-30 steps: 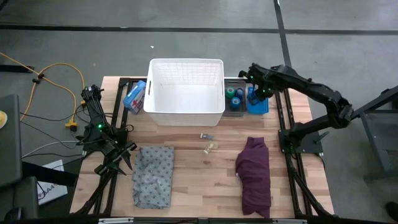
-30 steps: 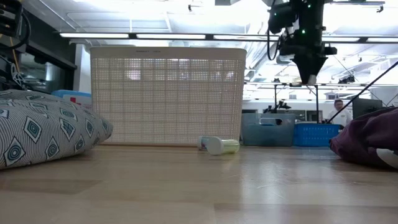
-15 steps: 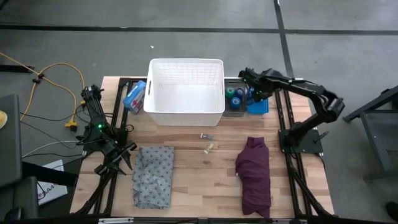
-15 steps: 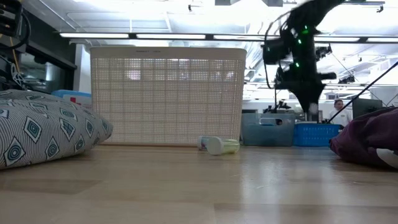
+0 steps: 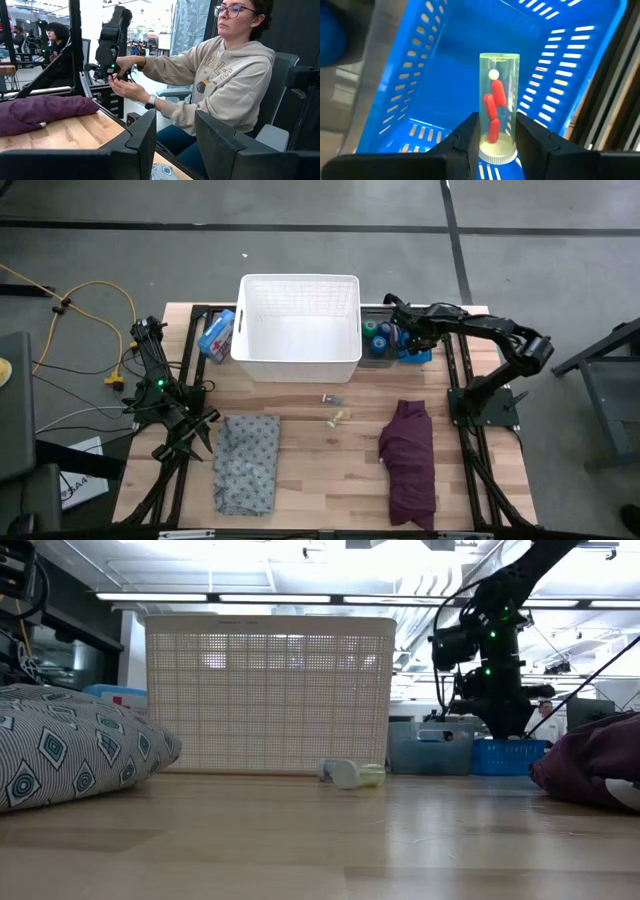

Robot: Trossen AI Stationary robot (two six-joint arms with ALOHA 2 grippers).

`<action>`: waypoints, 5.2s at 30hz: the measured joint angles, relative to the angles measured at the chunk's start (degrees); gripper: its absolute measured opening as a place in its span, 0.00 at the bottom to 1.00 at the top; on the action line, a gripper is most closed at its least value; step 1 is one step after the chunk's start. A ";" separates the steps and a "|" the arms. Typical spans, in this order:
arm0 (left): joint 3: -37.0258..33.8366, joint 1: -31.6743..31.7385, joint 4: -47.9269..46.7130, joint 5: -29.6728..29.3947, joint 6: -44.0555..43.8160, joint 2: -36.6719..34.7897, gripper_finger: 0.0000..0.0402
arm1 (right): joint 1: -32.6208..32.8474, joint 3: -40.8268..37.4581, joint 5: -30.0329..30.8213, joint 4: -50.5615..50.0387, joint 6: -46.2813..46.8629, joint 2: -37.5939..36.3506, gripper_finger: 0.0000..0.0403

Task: Pick & Place Medicine items
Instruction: Put the right yellow pill bottle into the blue bin, then put the yellow pill bottle into the blue bin

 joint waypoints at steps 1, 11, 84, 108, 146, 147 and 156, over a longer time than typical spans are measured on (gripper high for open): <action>0.00 0.01 0.01 0.00 0.00 -0.01 0.32 | -0.03 0.00 -0.08 0.05 -0.16 -0.01 0.24; 0.00 0.00 0.02 0.00 0.00 0.00 0.32 | -0.08 0.00 -0.02 0.62 -0.42 -0.03 0.26; 0.00 0.01 0.21 0.00 0.00 0.00 0.32 | 57.69 0.01 -15.22 24.72 -17.49 -10.84 0.41; 0.00 0.07 1.56 -0.29 0.00 0.31 0.32 | 49.99 0.02 -19.84 53.13 -51.51 4.00 0.41; 0.00 0.09 1.97 -0.24 0.00 0.33 0.32 | 47.13 0.15 -20.17 60.56 -54.54 18.31 0.41; 0.00 0.09 1.99 -0.22 0.00 0.33 0.32 | 46.87 -0.02 -20.40 60.32 -54.48 18.31 0.41; 0.00 0.09 1.94 -0.22 0.00 0.33 0.32 | 46.35 0.07 -21.03 60.71 -54.26 19.27 0.41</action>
